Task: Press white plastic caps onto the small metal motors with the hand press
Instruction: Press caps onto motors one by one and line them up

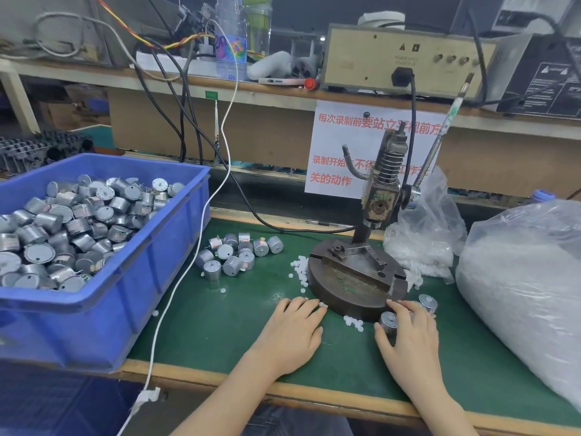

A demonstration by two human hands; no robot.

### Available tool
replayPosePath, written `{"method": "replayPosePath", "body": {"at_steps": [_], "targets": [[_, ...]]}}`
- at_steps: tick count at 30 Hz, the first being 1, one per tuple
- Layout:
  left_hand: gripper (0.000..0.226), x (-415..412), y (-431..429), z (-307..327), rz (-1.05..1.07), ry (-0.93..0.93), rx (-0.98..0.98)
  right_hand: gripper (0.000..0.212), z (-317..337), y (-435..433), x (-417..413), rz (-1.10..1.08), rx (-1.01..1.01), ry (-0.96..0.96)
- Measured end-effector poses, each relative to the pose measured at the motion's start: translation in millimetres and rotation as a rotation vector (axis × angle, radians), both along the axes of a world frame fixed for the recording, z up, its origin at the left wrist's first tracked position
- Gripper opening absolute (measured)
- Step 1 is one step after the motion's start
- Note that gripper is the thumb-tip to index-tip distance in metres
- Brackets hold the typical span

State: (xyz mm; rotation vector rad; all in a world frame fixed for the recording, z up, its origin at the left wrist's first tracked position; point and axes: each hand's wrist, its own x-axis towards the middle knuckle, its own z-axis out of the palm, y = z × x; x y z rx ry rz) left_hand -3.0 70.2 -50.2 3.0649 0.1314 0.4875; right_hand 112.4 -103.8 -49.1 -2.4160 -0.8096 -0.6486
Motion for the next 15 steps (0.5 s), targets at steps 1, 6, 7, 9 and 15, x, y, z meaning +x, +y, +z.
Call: {"method": "replayPosePath", "body": {"at_steps": [1,6,7,9,15], "targets": [[0.049,1.5,1.3,-1.0,0.007,0.022,-0.005,0.045,0.1,-0.1,-0.3,-0.001,0.002,-0.004],[0.052,4.7,3.9,-3.9,0.102,0.014,-0.021,0.047,4.0,0.0,-2.3,0.032,0.018,-0.050],[0.051,3.6,3.6,-3.9,0.144,-0.009,-0.033,0.047,4.7,-0.1,-2.9,0.052,0.017,-0.064],[0.044,-0.5,0.7,-2.2,0.233,-0.101,-0.045,0.046,5.9,-0.6,-4.2,0.090,0.023,-0.086],[0.028,-1.4,0.7,2.8,0.321,-0.210,-0.106,0.043,7.7,2.4,-7.7,0.140,0.070,-0.072]]}}
